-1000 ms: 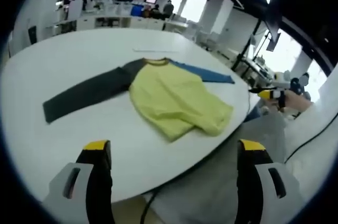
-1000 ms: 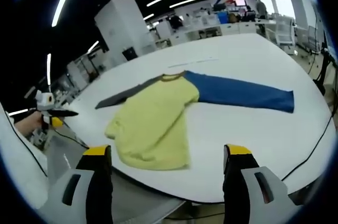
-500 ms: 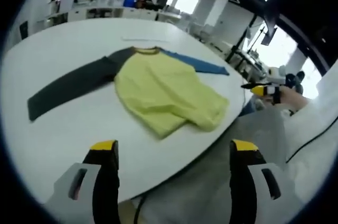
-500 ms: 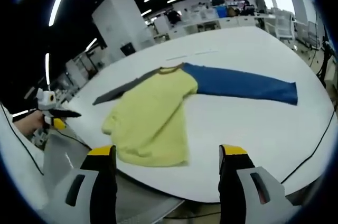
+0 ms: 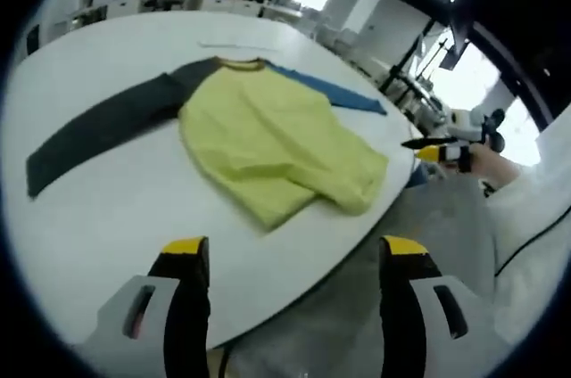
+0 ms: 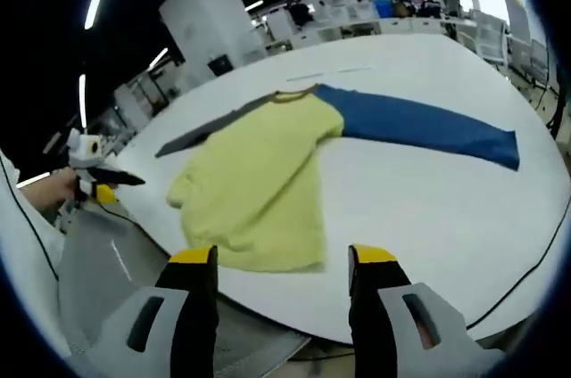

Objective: Fold the garment on the visible template until the final outline fits inside the template.

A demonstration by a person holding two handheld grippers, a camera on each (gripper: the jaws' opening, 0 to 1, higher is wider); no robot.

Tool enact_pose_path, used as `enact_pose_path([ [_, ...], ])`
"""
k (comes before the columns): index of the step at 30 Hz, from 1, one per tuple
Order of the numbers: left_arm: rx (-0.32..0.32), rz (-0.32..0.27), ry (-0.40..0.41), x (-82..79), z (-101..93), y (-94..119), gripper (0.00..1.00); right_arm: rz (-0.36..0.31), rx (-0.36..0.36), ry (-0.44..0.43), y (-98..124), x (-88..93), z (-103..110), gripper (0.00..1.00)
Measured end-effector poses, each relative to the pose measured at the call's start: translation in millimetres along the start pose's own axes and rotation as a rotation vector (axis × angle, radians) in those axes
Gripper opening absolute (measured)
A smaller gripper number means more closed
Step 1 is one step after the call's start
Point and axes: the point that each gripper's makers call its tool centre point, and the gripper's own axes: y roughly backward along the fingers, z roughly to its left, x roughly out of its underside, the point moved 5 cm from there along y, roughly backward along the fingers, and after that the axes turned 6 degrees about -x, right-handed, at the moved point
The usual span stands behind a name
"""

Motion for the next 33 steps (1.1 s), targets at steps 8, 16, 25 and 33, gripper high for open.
enact_pose_path([
  [8, 0.003, 0.021, -0.005, 3.6, 2.3, -13, 0.68, 0.022, 0.001, 0.014, -10, -2.6, -5, 0.52],
  [16, 0.003, 0.036, -0.008, 7.9, 3.9, -25, 0.61, 0.054, -0.009, 0.017, -19, 1.1, -7, 0.49],
  [25, 0.001, 0.056, -0.012, 10.7, 6.4, -36, 0.55, 0.074, -0.008, 0.018, -27, 2.7, -11, 0.45],
  [33, 0.009, 0.056, -0.008, 10.8, 13.3, -47, 0.51, 0.09, -0.007, 0.029, -39, -1.7, -17, 0.41],
])
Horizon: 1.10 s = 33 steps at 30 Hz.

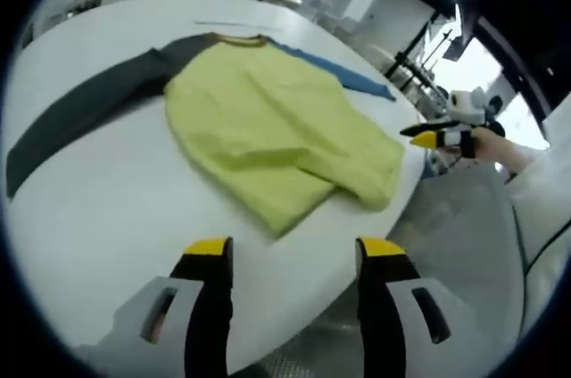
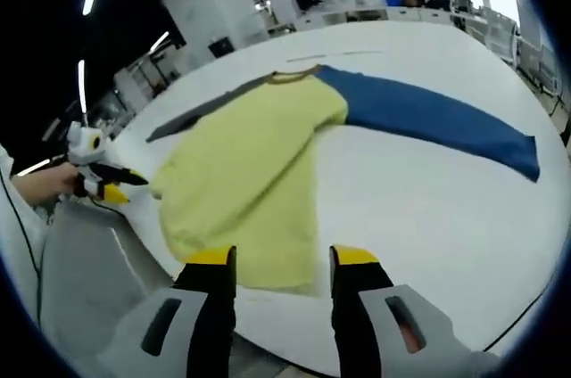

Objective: Fold the garment on the visible template until the final outline fits inside the template.

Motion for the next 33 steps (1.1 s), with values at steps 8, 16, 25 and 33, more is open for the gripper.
enact_pose_path([
  [8, -0.013, 0.004, 0.012, -1.2, 5.6, -4, 0.47, 0.015, 0.005, 0.042, -15, -10.3, -5, 0.37],
  [16, -0.031, -0.001, -0.004, -2.4, 7.7, -9, 0.39, 0.035, 0.003, 0.07, -27, -15.8, -11, 0.31],
  [25, -0.035, 0.001, -0.033, -5.2, 7.4, -15, 0.3, 0.054, 0.001, 0.077, -34, -16.0, -15, 0.3],
  [33, -0.033, -0.002, -0.031, -6.8, 5.0, -21, 0.23, 0.06, 0.003, 0.085, -39, -18.9, -18, 0.27],
])
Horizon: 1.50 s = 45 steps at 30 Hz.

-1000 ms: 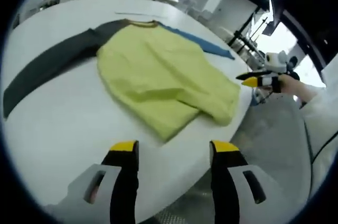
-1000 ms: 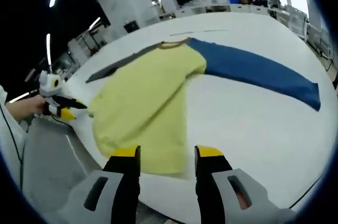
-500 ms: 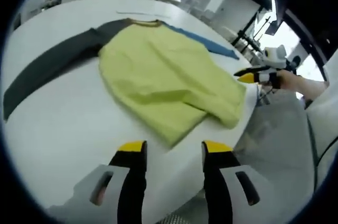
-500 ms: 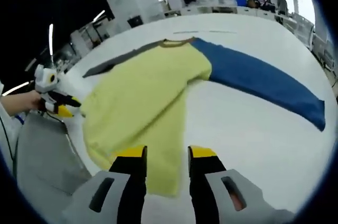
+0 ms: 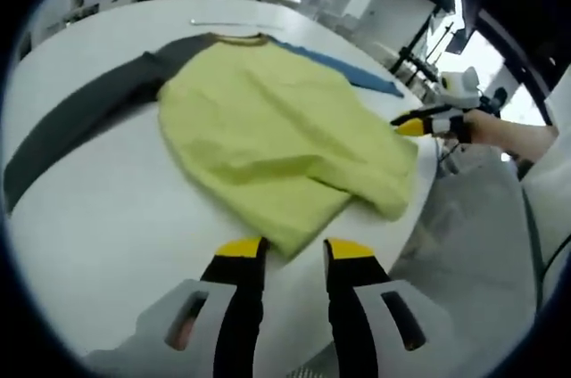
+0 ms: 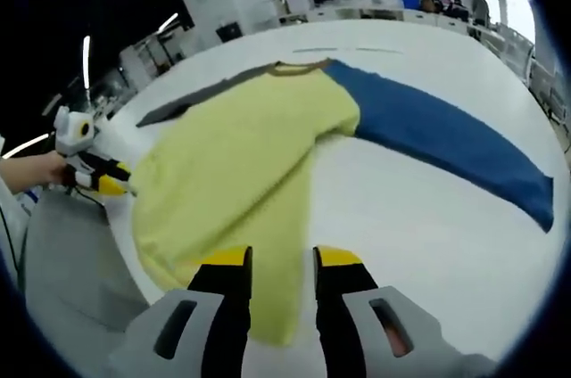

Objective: Fold the garment on the visible template until the final outline fits inside the template.

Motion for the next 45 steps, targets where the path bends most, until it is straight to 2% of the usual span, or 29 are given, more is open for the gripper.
enact_pose_path([
  [7, -0.008, 0.001, -0.006, -1.0, 0.6, -2, 0.16, 0.01, -0.001, 0.017, -4, -1.1, 1, 0.22],
  [9, -0.019, 0.004, -0.013, -0.6, 1.7, -2, 0.11, 0.014, 0.0, 0.022, -5, -1.4, 1, 0.19],
  [14, -0.02, 0.002, -0.006, -0.4, 2.3, -2, 0.06, 0.028, 0.019, 0.04, -6, -0.6, -1, 0.08],
  [25, -0.036, -0.017, 0.002, -4.3, 2.9, 0, 0.0, 0.01, 0.022, 0.04, -1, -2.5, -2, 0.04],
  [32, -0.043, -0.044, 0.024, -10.6, 6.7, 16, 0.0, -0.027, 0.037, 0.034, 18, -6.0, -4, 0.04],
  [39, -0.077, -0.091, 0.038, -20.6, 16.6, 40, 0.0, -0.098, 0.065, 0.005, 45, -13.5, -10, 0.03],
  [45, -0.103, -0.122, 0.044, -27.5, 25.8, 53, 0.0, -0.117, 0.075, 0.006, 54, -17.1, -10, 0.03],
])
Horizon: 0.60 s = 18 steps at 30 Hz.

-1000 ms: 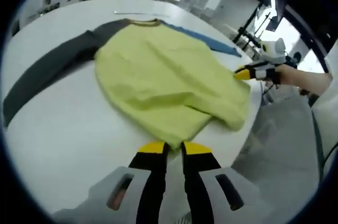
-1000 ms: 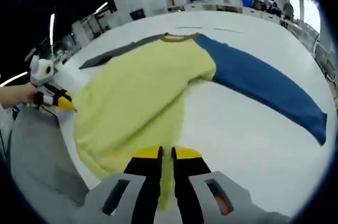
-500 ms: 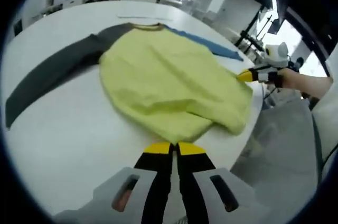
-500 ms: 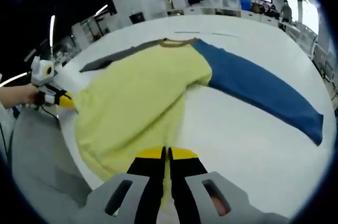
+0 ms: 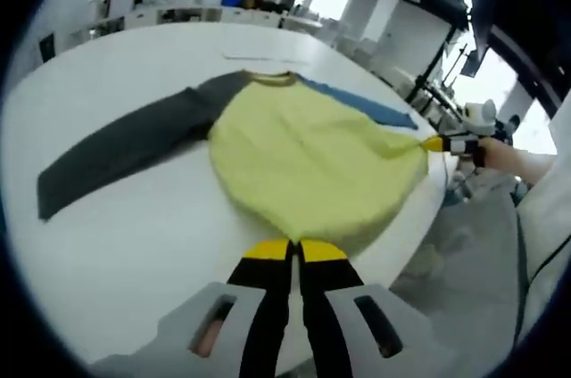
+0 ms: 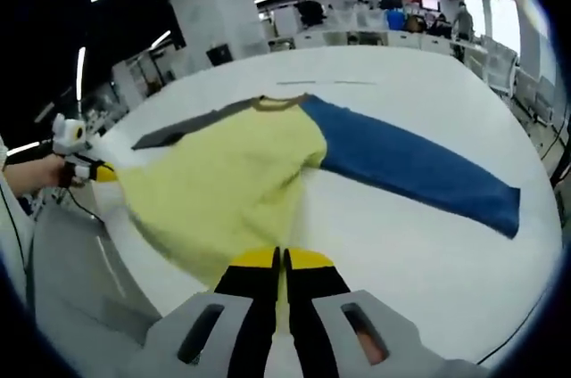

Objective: Fold the garment on the visible template until the final outline fits inside the template.

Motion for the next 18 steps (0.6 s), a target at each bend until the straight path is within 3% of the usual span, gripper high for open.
enact_pose_path([
  [18, -0.013, -0.059, 0.001, -32.0, 2.9, 15, 0.0, -0.067, -0.015, -0.011, 13, -15.0, 9, 0.03],
])
